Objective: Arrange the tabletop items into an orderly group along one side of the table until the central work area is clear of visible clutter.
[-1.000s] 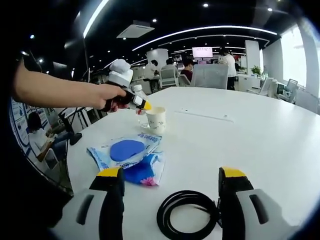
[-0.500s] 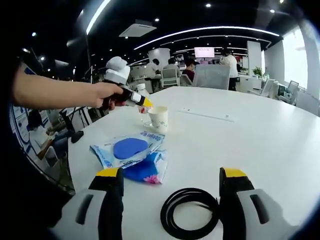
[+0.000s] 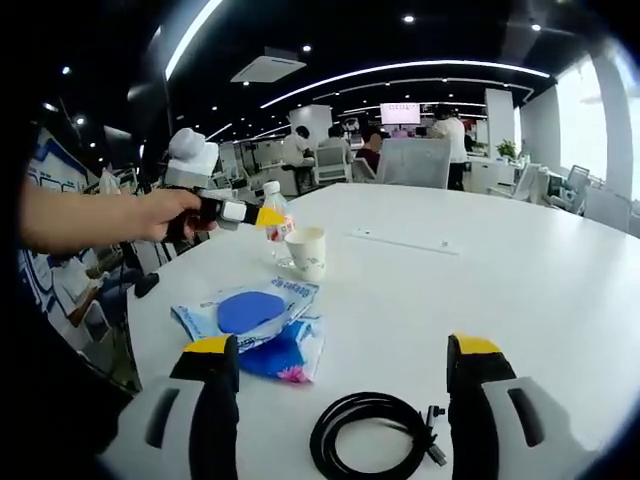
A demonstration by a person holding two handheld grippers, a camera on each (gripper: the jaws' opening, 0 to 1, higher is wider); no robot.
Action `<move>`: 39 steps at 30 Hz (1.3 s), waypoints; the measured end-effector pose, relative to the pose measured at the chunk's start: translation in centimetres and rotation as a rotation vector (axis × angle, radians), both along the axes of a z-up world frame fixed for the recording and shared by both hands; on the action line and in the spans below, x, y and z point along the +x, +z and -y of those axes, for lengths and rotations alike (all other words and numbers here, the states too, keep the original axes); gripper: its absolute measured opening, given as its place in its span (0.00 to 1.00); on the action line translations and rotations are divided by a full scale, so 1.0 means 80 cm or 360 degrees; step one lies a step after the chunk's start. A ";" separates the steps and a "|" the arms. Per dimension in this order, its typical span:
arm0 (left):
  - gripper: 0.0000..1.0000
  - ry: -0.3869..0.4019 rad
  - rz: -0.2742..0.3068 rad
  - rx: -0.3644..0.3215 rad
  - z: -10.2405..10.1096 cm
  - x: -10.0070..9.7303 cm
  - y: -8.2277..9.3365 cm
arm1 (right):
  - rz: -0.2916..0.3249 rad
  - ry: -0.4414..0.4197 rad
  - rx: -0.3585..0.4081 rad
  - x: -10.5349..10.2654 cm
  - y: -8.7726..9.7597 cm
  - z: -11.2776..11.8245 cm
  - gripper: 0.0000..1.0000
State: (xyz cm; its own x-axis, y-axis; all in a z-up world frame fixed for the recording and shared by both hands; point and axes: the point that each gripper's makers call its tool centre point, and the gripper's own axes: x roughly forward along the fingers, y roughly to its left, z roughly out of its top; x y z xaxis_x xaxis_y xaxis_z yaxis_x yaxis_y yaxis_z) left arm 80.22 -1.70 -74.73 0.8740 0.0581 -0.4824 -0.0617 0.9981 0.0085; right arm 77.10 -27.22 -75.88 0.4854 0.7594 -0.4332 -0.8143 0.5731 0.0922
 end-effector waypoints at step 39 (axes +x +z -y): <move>0.75 -0.0036 -0.0090 -0.0015 0.076 -0.175 -0.014 | -0.0084 0.0397 0.0042 0.009 -0.023 -0.091 0.88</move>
State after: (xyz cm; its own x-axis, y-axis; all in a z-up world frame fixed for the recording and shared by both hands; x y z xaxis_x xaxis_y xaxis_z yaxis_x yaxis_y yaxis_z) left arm 66.24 -7.77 -75.86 0.8466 0.0340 -0.5312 -0.0389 0.9992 0.0019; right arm 77.81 -19.93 -77.73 0.2587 0.8643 -0.4312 -0.9239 0.3517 0.1507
